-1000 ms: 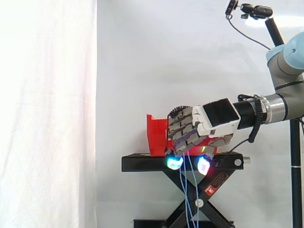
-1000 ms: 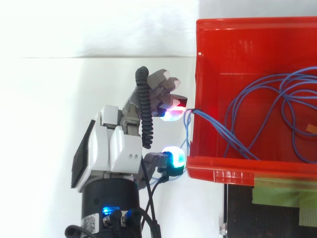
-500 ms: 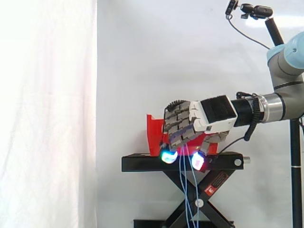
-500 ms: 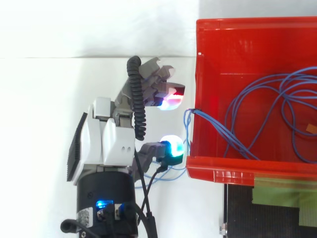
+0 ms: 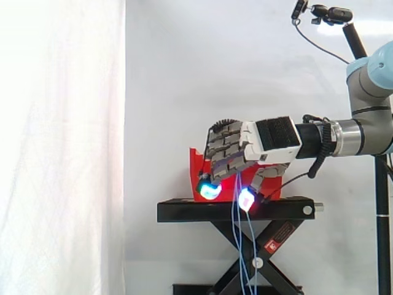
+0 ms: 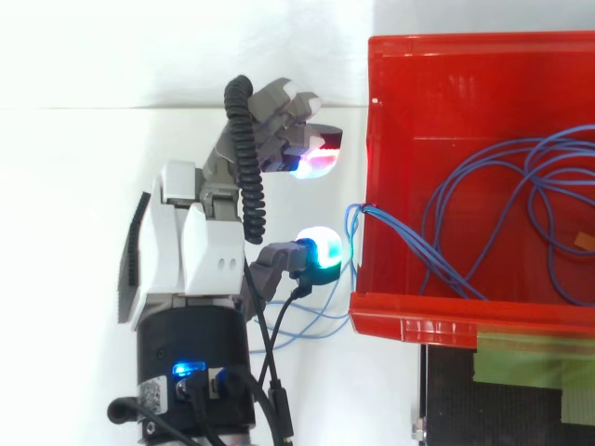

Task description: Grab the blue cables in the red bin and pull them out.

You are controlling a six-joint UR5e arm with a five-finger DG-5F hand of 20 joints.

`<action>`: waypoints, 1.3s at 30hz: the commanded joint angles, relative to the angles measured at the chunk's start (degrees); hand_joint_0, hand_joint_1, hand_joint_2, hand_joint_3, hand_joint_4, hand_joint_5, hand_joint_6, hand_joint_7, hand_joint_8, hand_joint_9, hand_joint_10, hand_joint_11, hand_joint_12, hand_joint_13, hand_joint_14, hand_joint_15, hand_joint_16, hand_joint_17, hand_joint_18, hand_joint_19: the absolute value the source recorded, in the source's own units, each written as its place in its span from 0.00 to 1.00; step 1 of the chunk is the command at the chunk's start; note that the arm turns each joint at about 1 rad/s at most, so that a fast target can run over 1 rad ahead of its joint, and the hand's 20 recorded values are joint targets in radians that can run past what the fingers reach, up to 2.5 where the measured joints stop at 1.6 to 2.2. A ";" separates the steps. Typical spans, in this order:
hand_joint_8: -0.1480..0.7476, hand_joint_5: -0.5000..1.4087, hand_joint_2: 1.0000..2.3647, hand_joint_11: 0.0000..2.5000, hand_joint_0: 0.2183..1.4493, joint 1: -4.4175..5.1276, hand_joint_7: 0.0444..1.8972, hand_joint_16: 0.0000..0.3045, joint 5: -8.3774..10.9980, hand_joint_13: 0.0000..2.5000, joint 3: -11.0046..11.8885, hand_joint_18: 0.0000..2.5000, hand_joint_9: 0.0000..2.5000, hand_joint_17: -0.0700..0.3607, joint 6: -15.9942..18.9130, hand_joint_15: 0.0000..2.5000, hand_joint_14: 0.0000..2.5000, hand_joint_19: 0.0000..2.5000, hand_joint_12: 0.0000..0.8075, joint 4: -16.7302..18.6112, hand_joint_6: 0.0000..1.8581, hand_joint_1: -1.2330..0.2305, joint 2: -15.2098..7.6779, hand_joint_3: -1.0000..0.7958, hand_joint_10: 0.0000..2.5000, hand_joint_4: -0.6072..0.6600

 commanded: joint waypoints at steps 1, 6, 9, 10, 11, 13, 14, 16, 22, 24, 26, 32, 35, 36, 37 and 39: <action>0.43 0.65 0.00 0.32 0.42 0.00 0.31 0.16 -0.05 0.27 0.00 0.19 0.35 0.41 -0.35 0.19 0.01 0.18 0.41 1.22 0.01 0.17 -0.01 0.00 0.01 0.56; 0.43 0.65 0.00 0.32 0.42 0.00 0.31 0.16 -0.40 0.27 0.00 0.19 0.35 0.41 -0.43 0.20 0.01 0.18 0.41 0.86 0.01 0.17 -0.01 0.00 0.01 0.56; 0.43 0.65 0.00 0.32 0.42 -0.17 0.30 0.16 -0.40 0.27 0.00 0.19 0.35 0.41 -0.35 0.20 0.01 0.18 0.41 -0.72 0.01 0.17 -0.01 0.00 0.01 0.56; 0.43 0.65 0.00 0.32 0.42 -0.17 0.31 0.16 -0.40 0.27 0.08 0.19 0.35 0.41 -0.26 0.20 0.01 0.18 0.41 -2.04 0.01 0.17 0.08 0.00 0.01 0.56; 0.43 0.65 0.00 0.32 0.42 -0.26 0.31 0.16 -0.40 0.27 0.00 0.19 0.35 0.41 -0.26 0.19 0.01 0.18 0.42 -2.56 0.01 0.17 0.08 0.00 0.01 0.56; 0.43 0.65 0.00 0.32 0.42 -0.44 0.31 0.16 -0.49 0.27 0.00 0.19 0.35 0.41 -0.17 0.20 0.01 0.18 0.41 -3.71 0.01 0.17 0.08 0.00 0.01 0.56; 0.43 0.65 0.00 0.32 0.42 -0.44 0.31 0.16 -0.49 0.27 0.00 0.19 0.35 0.41 -0.17 0.19 0.01 0.18 0.42 -4.06 0.01 0.17 0.08 0.00 0.01 0.57; 0.43 0.65 0.00 0.32 0.42 -0.61 0.30 0.16 -0.49 0.27 0.00 0.19 0.35 0.41 -0.17 0.19 0.01 0.18 0.41 -4.32 0.01 0.17 -0.01 0.00 0.01 0.56; 0.42 0.65 0.00 0.32 0.42 -0.61 0.30 0.16 -0.49 0.27 0.00 0.19 0.35 0.41 -0.17 0.19 0.01 0.18 0.42 -4.23 0.01 0.17 -0.01 0.00 0.01 0.56; 0.42 0.65 0.00 0.32 0.42 -0.61 0.30 0.16 -0.58 0.27 0.00 0.19 0.35 0.41 -0.17 0.19 0.01 0.18 0.42 -3.97 0.01 0.17 -0.01 0.00 0.01 0.56; 0.42 0.65 0.00 0.32 0.42 -0.61 0.30 0.16 -0.58 0.27 0.00 0.19 0.35 0.41 -0.17 0.19 0.01 0.18 0.42 -3.71 0.01 0.17 -0.01 0.00 0.01 0.56; 0.43 0.66 0.00 0.32 0.42 -0.88 0.32 0.16 -1.19 0.27 0.00 0.19 0.35 0.41 -0.35 0.20 0.01 0.18 0.41 -3.09 0.01 0.17 -0.01 0.00 0.01 0.53; 0.43 0.67 0.00 0.32 0.42 -0.88 0.34 0.16 -1.19 0.27 -0.09 0.19 0.35 0.41 -0.35 0.19 0.01 0.18 0.42 -2.56 0.01 0.17 -0.27 0.00 0.01 0.52; 0.42 0.67 0.00 0.32 0.41 -0.97 0.34 0.16 -1.19 0.27 -0.09 0.19 0.35 0.41 -0.26 0.19 0.01 0.18 0.41 -1.16 0.01 0.17 -1.15 0.00 0.01 0.52; 0.42 0.67 0.00 0.32 0.41 -0.97 0.34 0.16 -1.28 0.27 -0.09 0.19 0.35 0.41 -0.26 0.19 0.01 0.18 0.42 -0.54 0.01 0.17 -1.24 0.00 0.01 0.52; 0.43 0.67 0.00 0.32 0.41 -0.88 0.34 0.16 -1.37 0.27 -0.09 0.19 0.35 0.41 -0.17 0.20 0.01 0.18 0.42 1.57 0.01 0.17 -1.68 0.00 0.01 0.52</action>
